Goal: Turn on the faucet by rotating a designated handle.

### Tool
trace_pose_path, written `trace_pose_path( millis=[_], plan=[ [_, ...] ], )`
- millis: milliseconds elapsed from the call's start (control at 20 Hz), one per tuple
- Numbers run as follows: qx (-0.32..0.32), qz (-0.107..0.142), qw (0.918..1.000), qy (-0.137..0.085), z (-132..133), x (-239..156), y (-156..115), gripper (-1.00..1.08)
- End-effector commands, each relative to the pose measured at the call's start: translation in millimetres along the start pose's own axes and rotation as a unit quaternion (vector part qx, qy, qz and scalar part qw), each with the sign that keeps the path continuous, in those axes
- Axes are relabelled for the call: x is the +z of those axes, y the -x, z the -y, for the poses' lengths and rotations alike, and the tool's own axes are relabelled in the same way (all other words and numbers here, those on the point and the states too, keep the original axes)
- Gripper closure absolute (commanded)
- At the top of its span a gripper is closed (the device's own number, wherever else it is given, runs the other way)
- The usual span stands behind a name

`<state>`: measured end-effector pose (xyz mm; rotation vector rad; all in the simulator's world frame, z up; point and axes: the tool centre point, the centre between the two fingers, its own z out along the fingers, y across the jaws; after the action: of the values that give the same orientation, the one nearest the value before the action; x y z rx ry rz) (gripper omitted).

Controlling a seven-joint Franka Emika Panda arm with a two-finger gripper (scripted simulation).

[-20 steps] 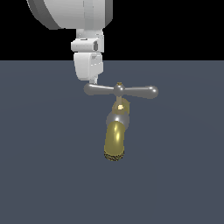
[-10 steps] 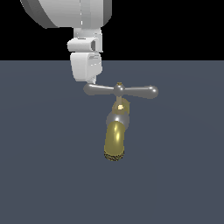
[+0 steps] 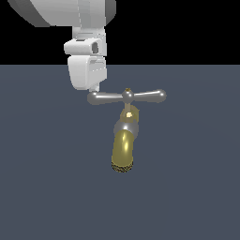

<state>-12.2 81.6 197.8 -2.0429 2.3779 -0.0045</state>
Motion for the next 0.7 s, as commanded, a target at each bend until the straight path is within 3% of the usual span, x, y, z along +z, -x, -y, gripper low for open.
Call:
trace_pose_path(
  millis=[0, 450, 650],
  plan=[
    [-0.001, -0.002, 1.0, 0.003, -12.2, 0.0, 0.9, 1.08],
    [0.0, -0.002, 1.0, 0.003, -42.3, -0.3, 4.0, 1.08],
    [0.004, -0.001, 1.0, 0.001, -39.8, -0.2, -4.4, 1.08]
  ],
)
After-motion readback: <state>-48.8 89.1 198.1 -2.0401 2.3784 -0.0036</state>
